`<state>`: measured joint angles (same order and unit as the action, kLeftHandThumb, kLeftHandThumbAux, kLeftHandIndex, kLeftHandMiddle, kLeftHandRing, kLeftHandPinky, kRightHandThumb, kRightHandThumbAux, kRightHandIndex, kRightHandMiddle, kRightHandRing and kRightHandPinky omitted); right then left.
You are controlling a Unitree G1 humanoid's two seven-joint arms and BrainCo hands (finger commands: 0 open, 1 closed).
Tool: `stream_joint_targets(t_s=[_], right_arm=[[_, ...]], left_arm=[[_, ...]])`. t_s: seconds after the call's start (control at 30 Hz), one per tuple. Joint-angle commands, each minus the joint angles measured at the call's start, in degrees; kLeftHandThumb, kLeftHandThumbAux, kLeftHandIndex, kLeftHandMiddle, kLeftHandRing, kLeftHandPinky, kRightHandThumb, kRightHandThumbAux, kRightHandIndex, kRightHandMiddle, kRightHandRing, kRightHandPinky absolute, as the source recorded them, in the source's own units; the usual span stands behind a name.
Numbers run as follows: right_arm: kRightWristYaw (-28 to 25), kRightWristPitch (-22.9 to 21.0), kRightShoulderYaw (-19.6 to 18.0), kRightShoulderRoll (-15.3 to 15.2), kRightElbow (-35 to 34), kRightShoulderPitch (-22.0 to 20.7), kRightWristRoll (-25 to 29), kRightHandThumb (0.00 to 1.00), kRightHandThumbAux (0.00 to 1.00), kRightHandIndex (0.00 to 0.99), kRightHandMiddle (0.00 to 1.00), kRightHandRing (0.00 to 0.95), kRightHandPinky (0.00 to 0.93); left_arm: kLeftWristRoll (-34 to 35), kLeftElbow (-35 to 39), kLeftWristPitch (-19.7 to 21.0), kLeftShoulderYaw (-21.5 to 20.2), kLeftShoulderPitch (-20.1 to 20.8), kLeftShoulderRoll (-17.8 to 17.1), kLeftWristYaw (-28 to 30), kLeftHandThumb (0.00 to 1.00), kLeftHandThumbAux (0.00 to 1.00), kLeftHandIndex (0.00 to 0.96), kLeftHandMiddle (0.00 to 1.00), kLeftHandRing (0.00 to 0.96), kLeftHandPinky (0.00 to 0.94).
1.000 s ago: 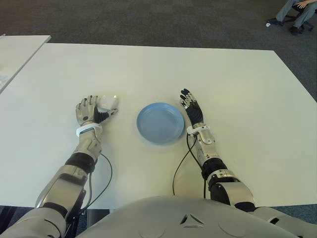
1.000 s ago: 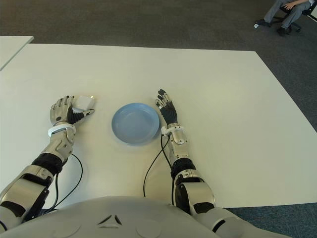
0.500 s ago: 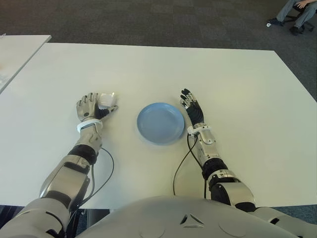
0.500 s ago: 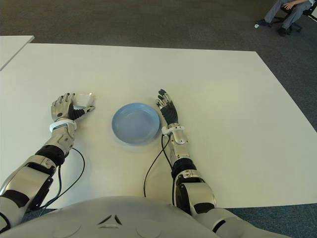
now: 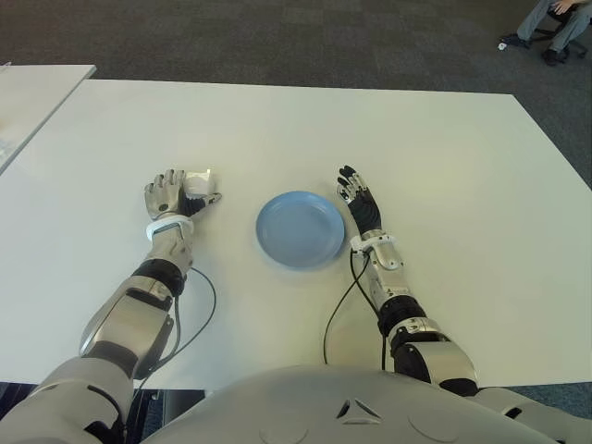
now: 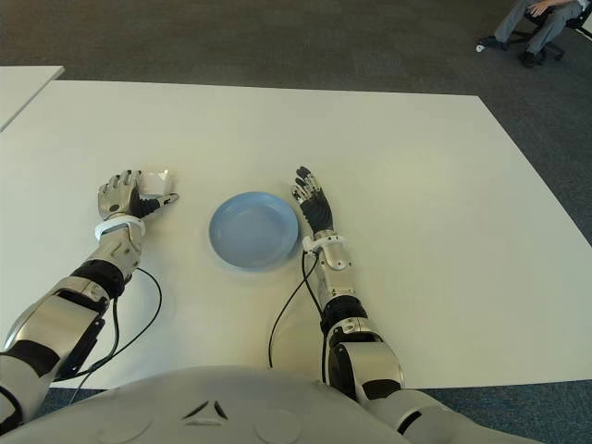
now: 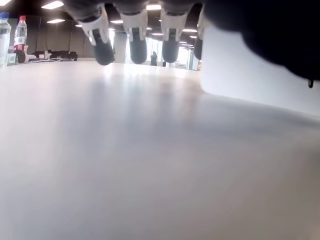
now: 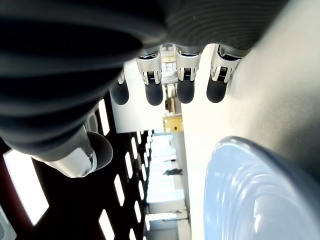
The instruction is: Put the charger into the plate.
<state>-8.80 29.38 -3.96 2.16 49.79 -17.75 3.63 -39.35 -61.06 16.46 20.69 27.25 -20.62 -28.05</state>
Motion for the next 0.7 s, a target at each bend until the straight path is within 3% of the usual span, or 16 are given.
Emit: stream_joint_targets(t_s=[0.03,0.07,0.2,0.33,0.43,0.53,0.6,0.63,0.7], right_arm=[[0.3,-2.7,-0.2,0.1,2.0,2.6,0.1,0.000,0.559,0.060,0.098,0.064,0.047],[0.4,-2.7,-0.2,0.2,2.0,2.6,0.1,0.000,0.559,0.060,0.098,0.064,0.047],[0.7,-2.5,-0.2,0.4,2.1,2.6,0.0,0.000,0.553,0.064,0.106,0.070,0.055],[0.9,-2.5,-0.2,0.4,2.3,2.5,-0.1,0.000,0.549,0.067,0.111,0.073,0.058],[1.1,-2.4,-0.1,0.5,2.5,2.5,-0.1,0.000,0.546,0.070,0.114,0.076,0.061],[1.4,-2.3,-0.1,0.7,2.6,2.4,-0.2,0.000,0.545,0.072,0.116,0.078,0.063],[1.5,-2.2,-0.1,0.7,2.7,2.4,-0.2,0.000,0.545,0.074,0.119,0.080,0.065],[1.5,-2.2,-0.1,0.7,2.7,2.4,-0.2,0.000,0.545,0.074,0.120,0.081,0.065],[1.5,-2.2,-0.1,0.8,2.8,2.3,-0.2,0.000,0.544,0.075,0.122,0.082,0.065]], left_arm=[[0.2,-3.7,2.4,1.7,-1.3,2.5,2.2,0.073,0.348,0.000,0.054,0.062,0.132],[0.1,-3.8,3.1,1.9,-0.9,2.8,2.3,0.074,0.347,0.000,0.077,0.086,0.155],[0.0,-3.7,4.8,2.4,-0.2,3.4,2.6,0.096,0.354,0.026,0.315,0.329,0.343],[0.1,-3.7,5.7,2.5,-0.1,3.5,2.1,0.126,0.375,0.059,0.428,0.446,0.437],[0.6,-3.7,6.3,2.2,0.1,3.8,0.9,0.215,0.444,0.158,0.549,0.548,0.537],[1.9,-3.6,6.7,0.8,0.3,4.2,-1.3,0.264,0.475,0.227,0.608,0.601,0.604],[3.3,-3.3,6.4,-0.9,0.3,4.7,-3.8,0.350,0.515,0.314,0.676,0.664,0.695],[3.7,-3.2,6.2,-1.5,0.3,4.8,-4.9,0.476,0.580,0.355,0.701,0.690,0.725],[4.4,-3.0,5.7,-2.4,0.3,4.9,-7.2,0.589,0.636,0.394,0.727,0.717,0.754]])
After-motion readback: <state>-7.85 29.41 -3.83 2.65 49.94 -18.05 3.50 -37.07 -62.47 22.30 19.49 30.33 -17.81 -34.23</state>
